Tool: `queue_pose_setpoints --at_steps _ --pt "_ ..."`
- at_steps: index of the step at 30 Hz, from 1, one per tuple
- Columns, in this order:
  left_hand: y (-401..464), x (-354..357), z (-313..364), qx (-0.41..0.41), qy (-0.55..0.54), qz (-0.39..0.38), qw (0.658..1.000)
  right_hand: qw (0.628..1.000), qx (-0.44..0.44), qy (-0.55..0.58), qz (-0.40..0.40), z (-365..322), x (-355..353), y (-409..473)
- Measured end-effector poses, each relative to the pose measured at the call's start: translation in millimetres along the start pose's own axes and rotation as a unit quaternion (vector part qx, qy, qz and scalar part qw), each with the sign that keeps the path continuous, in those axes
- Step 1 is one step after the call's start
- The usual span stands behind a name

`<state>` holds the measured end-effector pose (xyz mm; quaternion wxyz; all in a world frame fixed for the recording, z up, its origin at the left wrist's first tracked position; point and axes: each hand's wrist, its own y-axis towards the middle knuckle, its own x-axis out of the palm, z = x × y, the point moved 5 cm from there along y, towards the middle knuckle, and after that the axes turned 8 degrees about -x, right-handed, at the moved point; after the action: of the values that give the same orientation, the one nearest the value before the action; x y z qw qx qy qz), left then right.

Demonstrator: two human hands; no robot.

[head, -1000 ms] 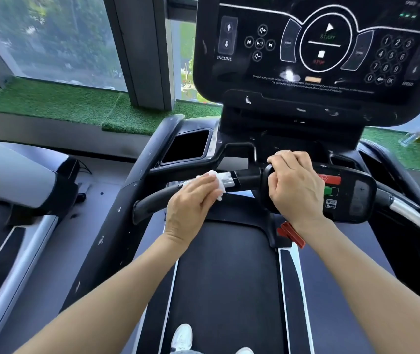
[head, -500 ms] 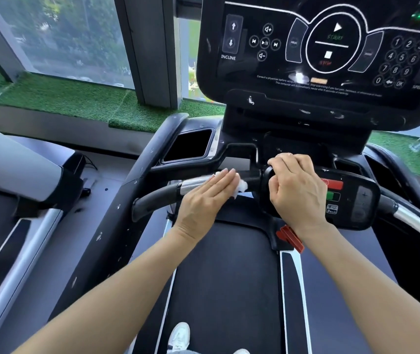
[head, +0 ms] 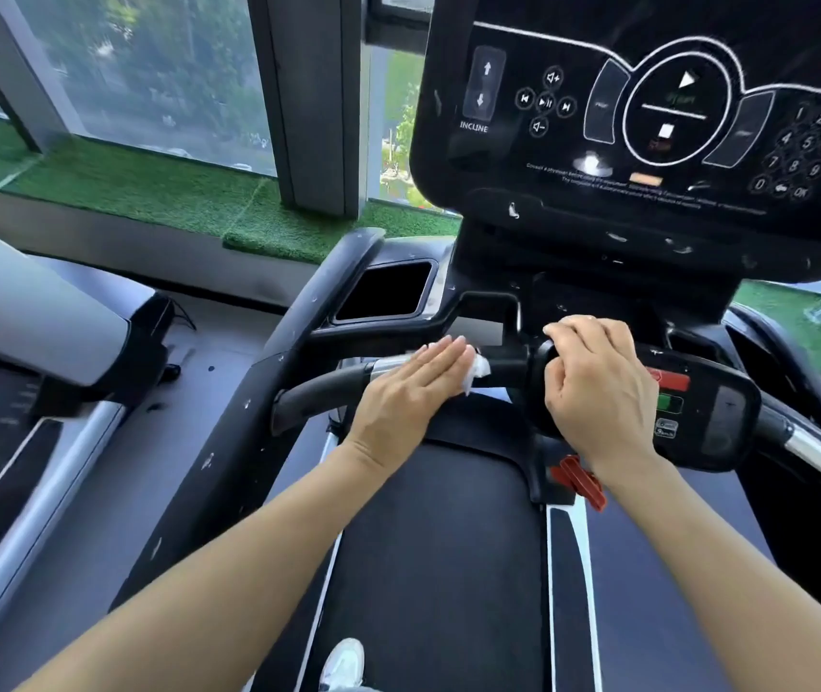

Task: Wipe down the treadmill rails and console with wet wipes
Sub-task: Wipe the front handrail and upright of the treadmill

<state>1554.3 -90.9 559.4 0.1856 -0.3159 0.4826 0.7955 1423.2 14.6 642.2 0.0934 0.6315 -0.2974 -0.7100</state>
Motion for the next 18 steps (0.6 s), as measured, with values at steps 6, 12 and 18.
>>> queue_pose_setpoints --at_steps 6,12,18 --pt "-36 -33 -62 -0.113 0.012 0.003 0.994 1.0 -0.027 0.014 -0.01 -16 -5 1" --pt "8 -7 -11 -0.049 -0.009 -0.045 0.998 0.981 -0.08 0.017 -0.175 -54 12 14" --pt "-7 -31 -48 -0.107 -0.038 -0.099 0.989 0.971 -0.049 0.001 -0.234 -67 20 25"
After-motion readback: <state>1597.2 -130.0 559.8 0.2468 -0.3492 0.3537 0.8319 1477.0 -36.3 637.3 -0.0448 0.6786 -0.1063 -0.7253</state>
